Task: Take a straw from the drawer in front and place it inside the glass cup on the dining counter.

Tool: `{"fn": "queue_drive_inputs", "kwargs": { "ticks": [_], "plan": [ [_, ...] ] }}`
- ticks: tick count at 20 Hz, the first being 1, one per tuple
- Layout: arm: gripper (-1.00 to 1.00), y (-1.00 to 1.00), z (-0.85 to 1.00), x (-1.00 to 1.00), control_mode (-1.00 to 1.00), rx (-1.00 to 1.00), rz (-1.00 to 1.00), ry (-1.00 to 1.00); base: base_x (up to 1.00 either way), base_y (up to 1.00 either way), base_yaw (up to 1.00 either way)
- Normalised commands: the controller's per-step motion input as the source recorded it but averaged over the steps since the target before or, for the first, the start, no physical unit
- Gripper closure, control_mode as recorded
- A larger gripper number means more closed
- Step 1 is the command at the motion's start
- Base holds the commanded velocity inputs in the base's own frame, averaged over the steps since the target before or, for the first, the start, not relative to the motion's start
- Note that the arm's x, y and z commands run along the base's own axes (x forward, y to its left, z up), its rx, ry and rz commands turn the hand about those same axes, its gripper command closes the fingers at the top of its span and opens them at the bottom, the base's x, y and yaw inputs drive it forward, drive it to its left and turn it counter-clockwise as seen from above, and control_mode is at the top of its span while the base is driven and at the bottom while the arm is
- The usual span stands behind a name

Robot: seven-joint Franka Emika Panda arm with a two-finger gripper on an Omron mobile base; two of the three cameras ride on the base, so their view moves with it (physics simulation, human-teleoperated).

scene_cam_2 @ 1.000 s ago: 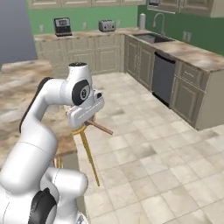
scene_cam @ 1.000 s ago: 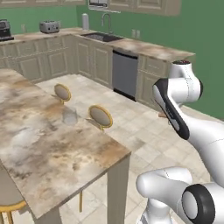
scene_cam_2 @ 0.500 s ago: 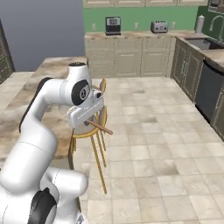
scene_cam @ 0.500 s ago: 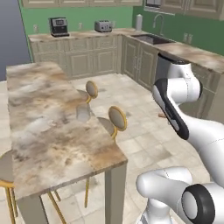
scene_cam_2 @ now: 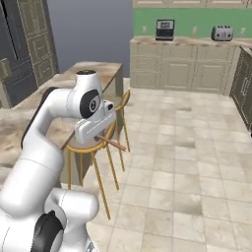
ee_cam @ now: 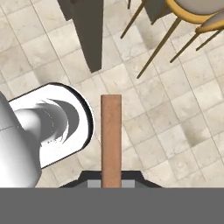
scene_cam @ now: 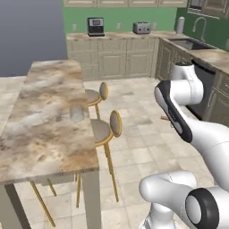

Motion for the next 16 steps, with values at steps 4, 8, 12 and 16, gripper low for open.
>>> {"fn": "queue_drive_inputs", "kwargs": {
  "ticks": [4,8,12,16],
  "plan": [
    [1.00,0.00,0.00,0.00,1.00,0.00,0.00,0.00,0.12,-0.76,0.46],
    [1.00,0.00,0.00,0.00,1.00,0.00,0.00,0.00,0.16,-0.59,0.51],
    [1.00,0.00,0.00,0.00,1.00,0.00,0.00,0.00,0.18,-0.51,0.56],
    [1.00,0.00,0.00,0.00,1.00,0.00,0.00,0.00,0.15,-0.51,0.56]
  ]
}}
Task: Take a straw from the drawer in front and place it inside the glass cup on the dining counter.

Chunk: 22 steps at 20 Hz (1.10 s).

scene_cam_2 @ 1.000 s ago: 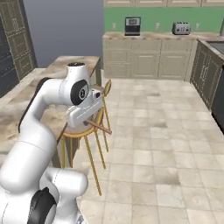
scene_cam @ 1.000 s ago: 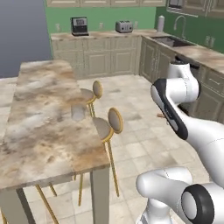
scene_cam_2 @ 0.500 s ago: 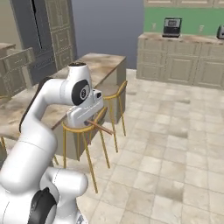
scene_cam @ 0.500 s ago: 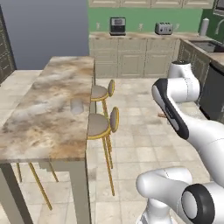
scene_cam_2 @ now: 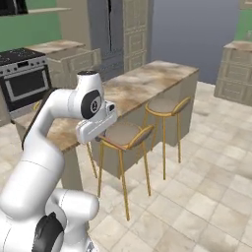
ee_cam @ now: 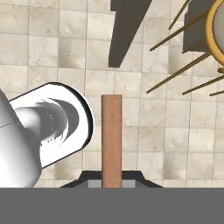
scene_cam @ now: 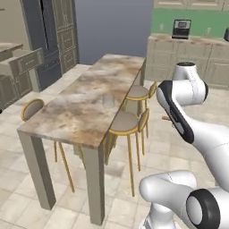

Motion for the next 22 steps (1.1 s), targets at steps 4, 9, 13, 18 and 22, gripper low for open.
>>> {"fn": "queue_drive_inputs", "kwargs": {
  "ticks": [4,9,13,18,22],
  "plan": [
    [1.00,0.00,0.00,0.00,1.00,0.00,0.00,0.00,0.14,-0.54,0.55],
    [1.00,0.00,0.00,0.00,1.00,0.00,0.00,0.00,0.13,-0.63,0.52],
    [1.00,0.00,0.00,0.00,1.00,0.00,0.00,0.00,0.16,-0.74,0.48],
    [1.00,0.00,0.00,0.00,1.00,0.00,0.00,0.00,0.35,-0.86,0.40],
    [1.00,0.00,0.00,0.00,1.00,0.00,0.00,0.00,0.27,-0.70,0.49]
  ]
}}
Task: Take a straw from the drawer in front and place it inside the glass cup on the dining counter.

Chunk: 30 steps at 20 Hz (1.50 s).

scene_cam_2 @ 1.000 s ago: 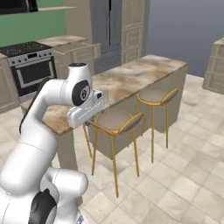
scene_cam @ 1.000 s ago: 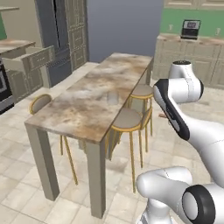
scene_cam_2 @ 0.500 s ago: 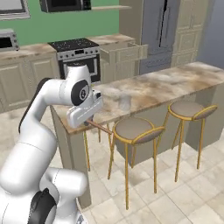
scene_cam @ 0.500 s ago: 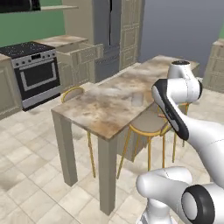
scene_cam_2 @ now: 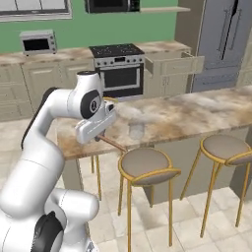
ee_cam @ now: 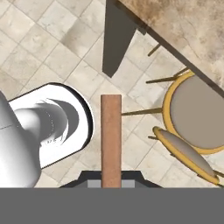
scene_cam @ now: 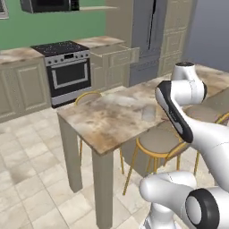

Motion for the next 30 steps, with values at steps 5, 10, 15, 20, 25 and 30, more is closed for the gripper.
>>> {"fn": "queue_drive_inputs", "kwargs": {
  "ticks": [5,10,15,20,25,30],
  "plan": [
    [1.00,0.00,0.00,0.00,1.00,0.00,0.00,0.00,0.15,-0.63,0.52],
    [1.00,0.00,0.00,0.00,1.00,0.00,0.00,0.00,0.01,-0.65,0.51],
    [1.00,0.00,0.00,0.00,1.00,0.00,0.00,0.00,0.00,-0.82,0.44],
    [1.00,0.00,0.00,0.00,1.00,0.00,0.00,0.00,0.00,-0.95,0.34],
    [1.00,0.00,0.00,0.00,1.00,0.00,0.00,0.00,0.18,-0.81,0.26],
    [1.00,0.00,0.00,0.00,1.00,0.00,0.00,0.00,0.56,-0.34,0.08]
  ]
}}
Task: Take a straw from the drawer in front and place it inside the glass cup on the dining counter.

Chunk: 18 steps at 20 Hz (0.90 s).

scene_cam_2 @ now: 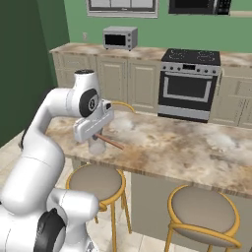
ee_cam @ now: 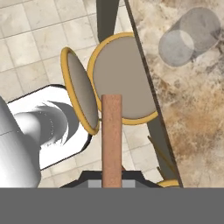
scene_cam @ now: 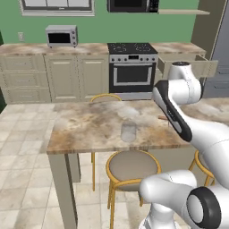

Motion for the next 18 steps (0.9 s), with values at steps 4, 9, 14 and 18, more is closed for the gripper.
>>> {"fn": "queue_drive_inputs", "kwargs": {
  "ticks": [4,9,14,18],
  "plan": [
    [1.00,0.00,0.00,0.00,1.00,0.00,0.00,0.00,0.62,-0.06,-0.01],
    [1.00,0.00,0.00,0.00,1.00,0.00,0.00,0.00,0.65,0.00,-0.06],
    [1.00,-0.09,0.15,0.15,-1.00,0.27,0.00,0.02,0.10,0.00,-0.01],
    [1.00,-0.19,0.47,0.00,-1.00,0.52,0.05,0.00,0.00,0.00,0.00]
  ]
}}
